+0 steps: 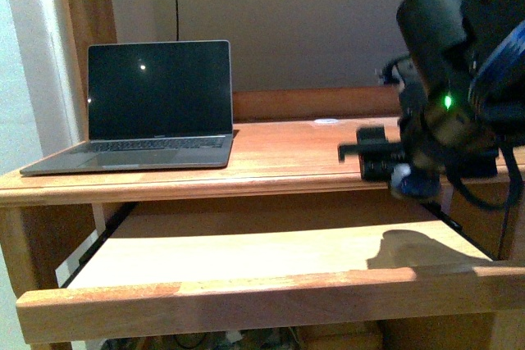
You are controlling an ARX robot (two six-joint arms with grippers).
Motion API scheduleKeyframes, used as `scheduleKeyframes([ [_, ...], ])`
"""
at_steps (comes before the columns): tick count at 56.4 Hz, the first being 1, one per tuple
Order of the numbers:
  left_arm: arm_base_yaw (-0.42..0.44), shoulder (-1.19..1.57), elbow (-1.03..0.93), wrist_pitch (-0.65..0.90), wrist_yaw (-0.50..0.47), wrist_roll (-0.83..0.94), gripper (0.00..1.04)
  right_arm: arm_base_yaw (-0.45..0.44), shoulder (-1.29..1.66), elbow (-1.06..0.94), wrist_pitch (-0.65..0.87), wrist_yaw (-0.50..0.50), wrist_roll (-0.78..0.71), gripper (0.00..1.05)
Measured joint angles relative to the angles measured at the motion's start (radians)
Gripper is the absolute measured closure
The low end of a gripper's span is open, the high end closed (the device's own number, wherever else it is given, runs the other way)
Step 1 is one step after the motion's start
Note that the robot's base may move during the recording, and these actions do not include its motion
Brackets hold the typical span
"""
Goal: Place mouse
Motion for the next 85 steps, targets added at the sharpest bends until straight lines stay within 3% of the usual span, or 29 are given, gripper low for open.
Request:
scheduleKeyframes([
  [14, 0.0, 0.0, 0.0, 0.0, 0.0, 0.0, 0.07, 0.08, 0.074, 0.255, -0.103, 0.053, -0.009, 0.43],
  [33, 0.0, 0.0, 0.0, 0.0, 0.0, 0.0, 0.07, 0.158, 0.5, 0.867, -0.319, 0.16, -0.059, 0.43],
  [44, 0.0, 0.0, 0.0, 0.0, 0.0, 0.0, 0.07, 0.193, 0.792, 1.331, -0.523, 0.19, -0.092, 0.43],
  [62, 0.0, 0.0, 0.0, 0.0, 0.0, 0.0, 0.07, 0.22, 0.89, 1.486, -0.541, 0.205, -0.113, 0.43],
  [68, 0.0, 0.0, 0.0, 0.0, 0.0, 0.0, 0.07, 0.222, 0.891, 1.497, -0.529, 0.207, -0.114, 0.32],
  [71, 0.0, 0.0, 0.0, 0.0, 0.0, 0.0, 0.07, 0.222, 0.891, 1.501, -0.52, 0.208, -0.114, 0.2],
  [76, 0.0, 0.0, 0.0, 0.0, 0.0, 0.0, 0.07, 0.222, 0.891, 1.501, -0.51, 0.208, -0.114, 0.11],
  [79, 0.0, 0.0, 0.0, 0.0, 0.0, 0.0, 0.07, 0.222, 0.891, 1.501, -0.502, 0.208, -0.116, 0.0],
  [85, 0.0, 0.0, 0.0, 0.0, 0.0, 0.0, 0.07, 0.221, 0.891, 1.501, -0.489, 0.21, -0.125, 0.0],
])
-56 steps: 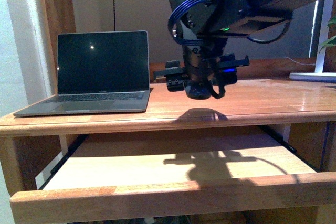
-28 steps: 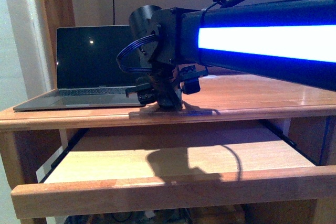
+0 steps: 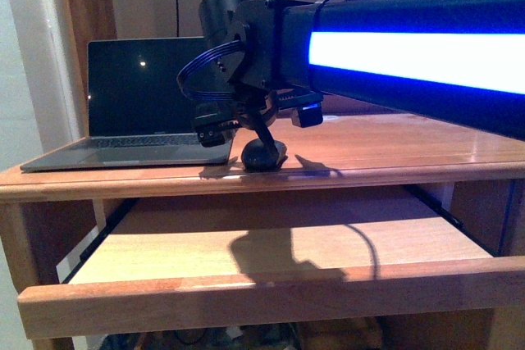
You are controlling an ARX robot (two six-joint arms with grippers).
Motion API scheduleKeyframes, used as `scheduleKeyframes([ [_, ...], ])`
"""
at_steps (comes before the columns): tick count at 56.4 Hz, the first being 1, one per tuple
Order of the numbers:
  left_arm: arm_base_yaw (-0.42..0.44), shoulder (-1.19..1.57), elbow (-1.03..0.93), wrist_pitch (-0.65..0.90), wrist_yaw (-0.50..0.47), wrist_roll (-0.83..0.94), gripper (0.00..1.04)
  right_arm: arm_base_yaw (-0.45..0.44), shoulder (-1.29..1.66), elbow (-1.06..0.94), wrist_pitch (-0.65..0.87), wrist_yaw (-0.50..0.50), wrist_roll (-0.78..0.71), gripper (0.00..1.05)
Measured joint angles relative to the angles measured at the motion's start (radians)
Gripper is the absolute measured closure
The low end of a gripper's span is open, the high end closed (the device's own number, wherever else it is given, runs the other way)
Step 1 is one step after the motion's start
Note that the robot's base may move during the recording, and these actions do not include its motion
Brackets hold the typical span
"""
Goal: Place mouse
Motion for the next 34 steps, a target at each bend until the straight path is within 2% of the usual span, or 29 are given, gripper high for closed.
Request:
scheduleKeyframes([
  [7, 0.0, 0.0, 0.0, 0.0, 0.0, 0.0, 0.07, -0.007, -0.001, -0.003, 0.016, -0.007, 0.001, 0.0],
  [11, 0.0, 0.0, 0.0, 0.0, 0.0, 0.0, 0.07, -0.015, -0.058, -0.116, 0.112, -0.046, 0.005, 0.0],
  [18, 0.0, 0.0, 0.0, 0.0, 0.0, 0.0, 0.07, -0.039, -0.269, -0.472, 0.346, -0.151, 0.017, 0.0],
  [26, 0.0, 0.0, 0.0, 0.0, 0.0, 0.0, 0.07, -0.076, -0.593, -0.901, 0.599, -0.324, 0.018, 0.0],
  [34, 0.0, 0.0, 0.0, 0.0, 0.0, 0.0, 0.07, -0.118, -0.858, -1.255, 0.757, -0.466, 0.015, 0.0],
])
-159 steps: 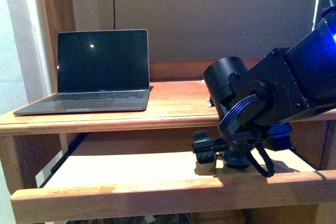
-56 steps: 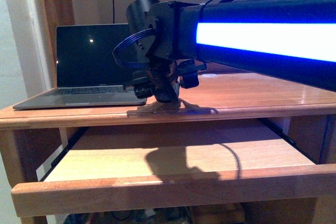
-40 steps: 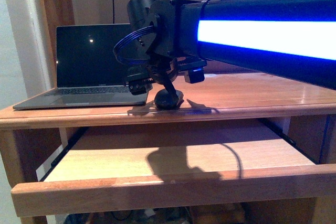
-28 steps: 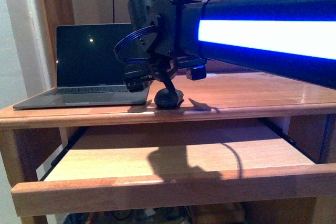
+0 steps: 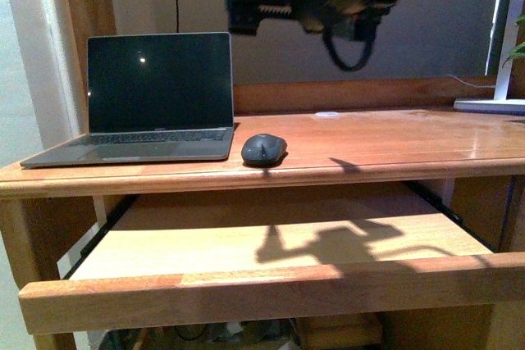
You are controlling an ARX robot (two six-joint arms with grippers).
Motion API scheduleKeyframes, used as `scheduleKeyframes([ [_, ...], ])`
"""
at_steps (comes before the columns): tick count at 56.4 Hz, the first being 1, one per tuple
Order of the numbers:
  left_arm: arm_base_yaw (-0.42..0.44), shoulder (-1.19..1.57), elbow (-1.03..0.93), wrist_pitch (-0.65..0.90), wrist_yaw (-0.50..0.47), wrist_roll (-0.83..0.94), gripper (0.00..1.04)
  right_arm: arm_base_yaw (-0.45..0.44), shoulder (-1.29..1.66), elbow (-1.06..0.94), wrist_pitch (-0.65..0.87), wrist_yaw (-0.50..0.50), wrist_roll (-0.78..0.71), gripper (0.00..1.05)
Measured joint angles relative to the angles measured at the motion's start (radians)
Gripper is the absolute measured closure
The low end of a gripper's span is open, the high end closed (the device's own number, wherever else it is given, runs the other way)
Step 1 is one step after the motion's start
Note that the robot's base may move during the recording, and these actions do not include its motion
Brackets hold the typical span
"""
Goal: Place mouse
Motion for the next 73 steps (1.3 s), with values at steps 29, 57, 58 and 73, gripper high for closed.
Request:
scheduleKeyframes([
  [29, 0.0, 0.0, 0.0, 0.0, 0.0, 0.0, 0.07, -0.159, -0.428, -0.931, 0.264, -0.38, -0.09, 0.0],
  [57, 0.0, 0.0, 0.0, 0.0, 0.0, 0.0, 0.07, -0.019, -0.141, -1.019, 0.494, -0.254, -0.109, 0.0],
  [58, 0.0, 0.0, 0.0, 0.0, 0.0, 0.0, 0.07, -0.015, -0.131, -1.012, 0.497, -0.248, -0.108, 0.0],
  [73, 0.0, 0.0, 0.0, 0.0, 0.0, 0.0, 0.07, 0.026, -0.047, -0.938, 0.517, -0.195, -0.086, 0.0],
])
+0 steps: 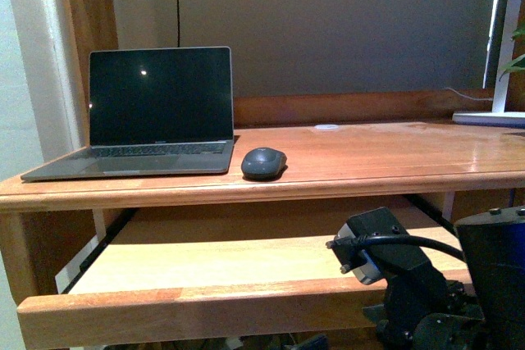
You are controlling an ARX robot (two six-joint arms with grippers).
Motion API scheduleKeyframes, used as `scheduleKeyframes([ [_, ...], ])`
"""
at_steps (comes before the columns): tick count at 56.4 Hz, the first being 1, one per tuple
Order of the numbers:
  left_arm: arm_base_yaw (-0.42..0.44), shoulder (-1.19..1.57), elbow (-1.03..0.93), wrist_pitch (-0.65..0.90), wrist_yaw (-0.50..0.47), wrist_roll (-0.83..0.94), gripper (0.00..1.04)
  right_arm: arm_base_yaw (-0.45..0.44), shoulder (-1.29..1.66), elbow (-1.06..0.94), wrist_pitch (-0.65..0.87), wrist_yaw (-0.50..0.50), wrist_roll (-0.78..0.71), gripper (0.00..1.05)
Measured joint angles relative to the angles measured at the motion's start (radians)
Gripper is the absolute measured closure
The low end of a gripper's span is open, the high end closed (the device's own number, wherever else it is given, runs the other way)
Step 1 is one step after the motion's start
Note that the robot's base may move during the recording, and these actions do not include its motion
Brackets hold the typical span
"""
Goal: Place mouse
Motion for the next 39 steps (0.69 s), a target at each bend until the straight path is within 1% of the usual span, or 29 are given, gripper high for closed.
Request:
scheduleKeyframes([
  [9, 0.0, 0.0, 0.0, 0.0, 0.0, 0.0, 0.07, 0.011, 0.058, 0.071, -0.002, 0.045, 0.023, 0.0],
  [19, 0.0, 0.0, 0.0, 0.0, 0.0, 0.0, 0.07, 0.027, 0.123, 0.185, -0.037, 0.09, 0.04, 0.0],
  [39, 0.0, 0.0, 0.0, 0.0, 0.0, 0.0, 0.07, 0.087, 0.319, 0.502, -0.163, 0.17, 0.042, 0.0],
])
